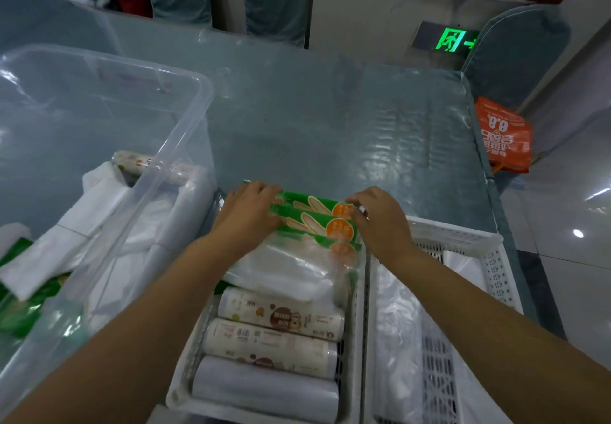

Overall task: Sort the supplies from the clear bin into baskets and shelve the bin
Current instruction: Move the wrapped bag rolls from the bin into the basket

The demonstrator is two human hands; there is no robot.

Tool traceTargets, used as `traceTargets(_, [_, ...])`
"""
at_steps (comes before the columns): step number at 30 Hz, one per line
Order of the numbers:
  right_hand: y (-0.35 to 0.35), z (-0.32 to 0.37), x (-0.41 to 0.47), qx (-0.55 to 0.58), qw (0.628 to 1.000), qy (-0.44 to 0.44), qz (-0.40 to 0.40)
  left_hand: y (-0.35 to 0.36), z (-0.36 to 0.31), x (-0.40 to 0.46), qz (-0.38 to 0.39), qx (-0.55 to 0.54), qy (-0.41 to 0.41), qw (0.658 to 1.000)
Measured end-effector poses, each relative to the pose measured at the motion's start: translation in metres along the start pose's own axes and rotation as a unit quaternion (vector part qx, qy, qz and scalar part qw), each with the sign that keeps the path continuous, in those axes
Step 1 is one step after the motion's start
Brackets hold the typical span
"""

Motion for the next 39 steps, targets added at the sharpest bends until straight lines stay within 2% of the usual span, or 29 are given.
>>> traceTargets(1, [0.003, 0.009, -0.012, 0.000, 1.000, -0.029, 0.011, 0.000, -0.005, -0.013, -0.003, -0.027, 0.012, 1.000])
traceTargets(3, [0.016, 0.023, -0.037, -0.019, 0.996, -0.073, 0.049, 0.011, -0.016, -0.034, 0.040, -0.038, 0.047, 0.997])
traceTargets(7, [0.042, 0.031, -0.071, -0.073, 0.987, -0.101, 0.099, 0.035, -0.022, -0.050, 0.132, 0.052, 0.063, 0.988])
traceTargets(11, [0.039, 0.024, -0.087, -0.057, 0.993, -0.073, 0.067, 0.039, -0.023, -0.050, 0.123, 0.115, 0.068, 0.983])
traceTargets(14, [0.021, 0.014, -0.089, -0.026, 0.999, -0.034, 0.008, 0.039, -0.027, -0.048, 0.111, 0.100, 0.083, 0.985])
traceTargets(17, [0.006, 0.010, -0.092, -0.010, 0.998, -0.036, -0.050, 0.034, -0.032, -0.040, 0.090, 0.086, 0.091, 0.988])
traceTargets(20, [0.014, 0.013, -0.100, -0.013, 0.999, -0.044, -0.021, 0.039, -0.040, -0.036, 0.099, 0.105, 0.121, 0.982])
traceTargets(23, [0.036, 0.023, -0.112, -0.096, 0.993, -0.068, 0.026, 0.040, -0.039, -0.040, 0.109, 0.102, 0.115, 0.982])
traceTargets(26, [0.042, 0.023, -0.118, -0.101, 0.992, -0.064, 0.036, 0.024, -0.025, -0.056, 0.064, -0.002, 0.058, 0.996])
traceTargets(29, [0.033, 0.015, -0.127, -0.040, 0.998, -0.038, 0.012, -0.005, 0.002, -0.095, -0.073, -0.109, -0.045, 0.990])
traceTargets(31, [0.022, 0.008, -0.139, -0.007, 0.999, -0.026, -0.018, -0.019, 0.013, -0.131, -0.136, -0.064, -0.081, 0.985])
traceTargets(36, [0.008, -0.009, -0.174, -0.003, 0.997, -0.047, -0.054, 0.009, 0.006, -0.193, -0.024, 0.117, -0.044, 0.992])
traceTargets(39, [0.017, -0.006, -0.196, -0.041, 0.993, -0.102, -0.032, 0.020, 0.005, -0.200, 0.011, 0.161, -0.055, 0.985])
Point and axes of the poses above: each hand's wrist, its own x-axis towards the middle knuckle, its own y-axis out of the palm, z = x × y, the point moved 8 cm from there along x, towards the middle knuckle, and after that the axes turned 11 degrees about y, right-handed, at the moved point
